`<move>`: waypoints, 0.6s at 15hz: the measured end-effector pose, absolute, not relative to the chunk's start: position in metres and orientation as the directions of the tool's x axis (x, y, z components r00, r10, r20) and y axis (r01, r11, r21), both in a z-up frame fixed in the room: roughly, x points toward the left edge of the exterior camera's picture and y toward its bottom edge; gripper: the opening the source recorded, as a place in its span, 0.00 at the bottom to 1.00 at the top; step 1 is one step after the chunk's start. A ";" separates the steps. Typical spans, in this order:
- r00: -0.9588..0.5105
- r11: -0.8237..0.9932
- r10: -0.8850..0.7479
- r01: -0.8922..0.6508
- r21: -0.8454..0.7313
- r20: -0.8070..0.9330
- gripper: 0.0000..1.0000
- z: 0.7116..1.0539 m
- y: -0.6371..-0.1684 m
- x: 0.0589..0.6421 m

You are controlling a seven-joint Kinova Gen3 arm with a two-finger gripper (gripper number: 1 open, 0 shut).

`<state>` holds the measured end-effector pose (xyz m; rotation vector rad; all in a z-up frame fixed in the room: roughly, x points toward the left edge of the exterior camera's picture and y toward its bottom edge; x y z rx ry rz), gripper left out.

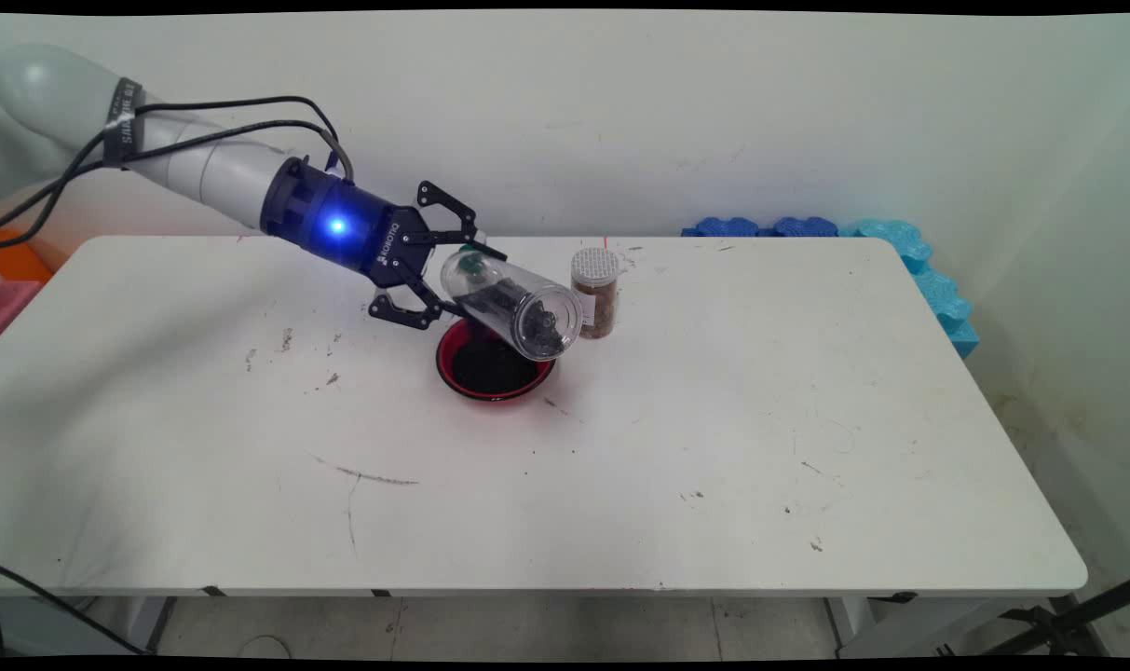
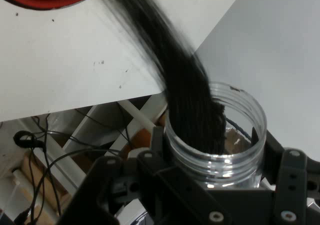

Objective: Pour the black seasoning powder in the red bowl

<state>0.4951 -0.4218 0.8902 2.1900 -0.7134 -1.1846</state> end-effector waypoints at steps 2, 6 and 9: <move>0.469 -0.708 -0.675 -0.194 0.679 -0.570 0.00 0.890 -0.421 0.493; 0.462 -0.691 -0.694 -0.210 0.692 -0.552 0.00 0.889 -0.421 0.491; 0.455 -0.667 -0.717 -0.229 0.709 -0.528 0.00 0.886 -0.424 0.491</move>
